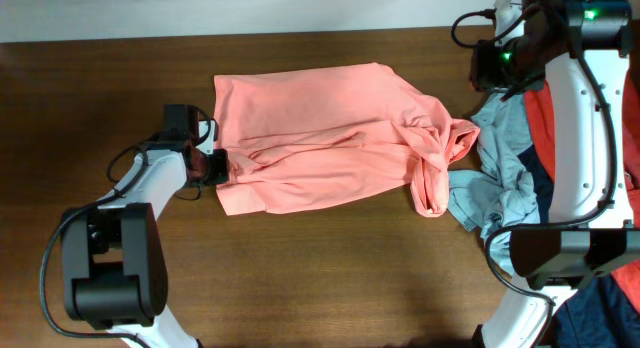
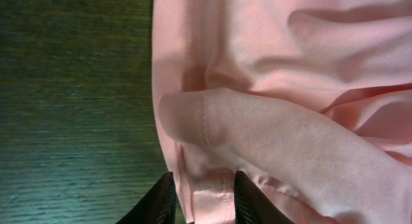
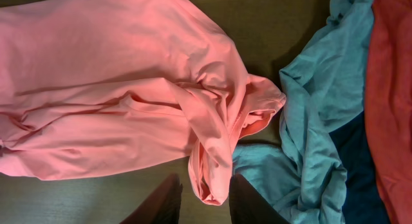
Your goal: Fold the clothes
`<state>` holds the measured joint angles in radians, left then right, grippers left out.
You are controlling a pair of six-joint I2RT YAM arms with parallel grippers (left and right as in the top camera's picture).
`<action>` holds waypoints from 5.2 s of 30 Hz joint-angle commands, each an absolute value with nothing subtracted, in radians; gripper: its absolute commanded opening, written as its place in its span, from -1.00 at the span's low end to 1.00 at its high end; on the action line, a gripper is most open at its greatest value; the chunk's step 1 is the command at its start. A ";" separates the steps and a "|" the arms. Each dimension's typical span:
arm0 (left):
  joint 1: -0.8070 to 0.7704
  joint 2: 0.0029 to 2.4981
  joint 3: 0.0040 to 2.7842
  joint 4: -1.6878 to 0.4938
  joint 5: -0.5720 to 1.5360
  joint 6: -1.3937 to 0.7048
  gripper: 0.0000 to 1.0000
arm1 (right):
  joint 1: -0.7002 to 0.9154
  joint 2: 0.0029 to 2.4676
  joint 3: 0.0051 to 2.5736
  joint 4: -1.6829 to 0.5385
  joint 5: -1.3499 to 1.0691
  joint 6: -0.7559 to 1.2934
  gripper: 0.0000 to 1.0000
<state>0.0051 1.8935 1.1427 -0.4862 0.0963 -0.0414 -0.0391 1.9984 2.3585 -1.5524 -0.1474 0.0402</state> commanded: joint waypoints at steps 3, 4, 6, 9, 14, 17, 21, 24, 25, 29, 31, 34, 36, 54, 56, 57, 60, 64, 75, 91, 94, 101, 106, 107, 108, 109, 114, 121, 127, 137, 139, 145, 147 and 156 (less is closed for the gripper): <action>-0.015 1.919 1.150 -0.477 0.089 -0.030 -0.42 | -0.046 2.004 2.365 -1.556 -0.147 0.030 -0.40; -0.015 1.919 1.150 -0.477 0.090 -0.030 -0.50 | -0.046 2.004 2.365 -1.557 -0.147 0.030 -0.40; -0.015 1.919 1.150 -0.479 0.089 -0.030 -0.58 | -0.046 2.004 2.365 -1.556 -0.147 0.030 -0.40; -0.015 1.919 1.150 -0.479 0.089 -0.030 -0.64 | -0.046 2.004 2.365 -1.556 -0.147 0.030 -0.40; -0.015 1.919 1.150 -0.479 0.089 -0.030 -0.82 | -0.046 2.004 2.365 -1.557 -0.146 0.030 -0.40; -0.010 1.918 1.151 -0.479 0.089 -0.030 -0.99 | -0.046 2.004 2.365 -1.556 -0.146 0.030 -0.40; -0.007 1.908 1.194 -0.513 0.089 -0.030 -0.99 | -0.046 2.004 2.365 -1.557 -0.146 0.030 -0.40; -0.004 1.873 1.279 -0.599 0.084 -0.029 -0.99 | -0.046 2.004 2.365 -1.557 -0.146 0.030 -0.40; -0.004 1.861 1.304 -0.626 0.081 -0.029 -0.99 | -0.046 2.004 2.365 -1.557 -0.146 0.030 -0.40; 0.006 1.800 1.402 -0.747 0.023 -0.029 -0.99 | -0.046 2.004 2.365 -1.557 -0.146 0.030 -0.40; 0.013 1.766 1.431 -0.796 -0.018 -0.029 -0.99 | -0.046 2.004 2.365 -1.557 -0.147 0.030 -0.40; 0.028 1.721 1.438 -0.817 -0.073 -0.029 -0.99 | -0.046 2.004 2.365 -1.568 -0.154 0.030 -0.41; 0.041 1.699 1.438 -0.822 -0.102 -0.029 -0.99 | -0.046 2.003 2.366 -1.581 -0.155 0.030 -0.42; 0.085 1.589 1.438 -0.896 -0.094 -0.030 -0.99 | -0.003 1.813 2.308 -1.699 -0.232 0.041 -0.43; 0.085 1.589 1.438 -0.903 -0.094 -0.030 -0.99 | 0.022 1.738 2.270 -1.699 -0.203 0.068 -0.43; 0.085 1.589 1.438 -0.905 -0.094 -0.030 -0.99 | 0.031 1.702 2.244 -1.699 -0.172 0.091 -0.43; 0.085 1.589 1.438 -0.908 -0.093 -0.030 -0.99 | 0.061 1.580 2.127 -1.699 -0.055 0.189 -0.43; 0.085 1.589 1.438 -0.907 -0.084 -0.046 -0.99 | 0.075 1.435 1.897 -1.678 0.020 0.299 -0.42; 0.085 1.589 1.438 -0.904 -0.068 -0.056 -0.99 | 0.075 1.335 1.180 -1.136 -0.244 0.357 -0.41; 0.085 1.611 1.437 -0.899 -0.068 -0.056 -0.99 | 0.145 1.539 0.947 -0.748 -0.272 0.345 -0.18; 0.085 1.613 1.437 -0.899 -0.068 -0.056 -0.99 | 0.165 1.595 0.947 -0.723 -0.241 0.346 -0.18; 0.085 1.614 1.437 -0.899 -0.068 -0.056 -0.99 | 0.170 1.674 0.947 -0.713 -0.184 0.346 -0.22; 0.085 1.615 1.437 -0.899 -0.068 -0.056 -0.99 | 0.170 1.674 0.947 -0.709 -0.183 0.346 -0.44; 0.085 1.616 1.437 -0.899 -0.068 -0.056 -0.99 | 0.170 1.674 0.947 -0.706 -0.183 0.346 -0.44; 0.085 1.616 1.437 -0.899 -0.068 -0.056 -0.99 | 0.170 1.674 0.947 -0.702 -0.183 0.346 -0.44; 0.085 1.616 1.437 -0.899 -0.068 -0.056 -0.99 | 0.170 1.674 0.947 -0.699 -0.183 0.346 -0.44; 0.085 1.618 1.437 -0.899 -0.068 -0.056 -0.99 | 0.170 1.675 0.947 -0.691 -0.184 0.346 -0.32; 0.085 1.623 1.437 -0.899 -0.068 -0.056 -0.99 | 0.170 1.675 0.947 -0.692 -0.187 0.345 -0.84; 0.086 1.623 1.437 -0.877 -0.089 -0.056 -0.99 | 0.166 1.669 0.958 -0.692 -0.192 0.345 -0.92; 0.088 1.623 1.583 -0.797 -0.103 -0.055 -0.99 | -0.041 1.634 1.542 -1.012 -0.225 0.179 -0.92; 0.088 1.623 1.613 -0.796 -0.103 -0.038 -0.99 | -0.095 1.634 1.653 -1.055 -0.225 0.165 -0.92; 0.088 1.623 1.645 -0.781 -0.105 -0.005 -0.99 | -0.206 1.634 1.813 -1.135 -0.229 0.134 -0.92; 0.088 1.623 1.645 -0.774 -0.123 -0.006 -0.99 | -0.224 1.634 1.812 -1.139 -0.229 0.134 -0.92; 0.088 1.607 1.645 -0.672 -0.207 0.001 -0.99 | -0.257 1.636 1.813 -1.104 -0.236 0.123 -0.92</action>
<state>0.0845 1.6192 1.6215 -0.6888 -0.1558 -0.0181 -0.2356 1.6478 1.7958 -1.1172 -0.2329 0.1333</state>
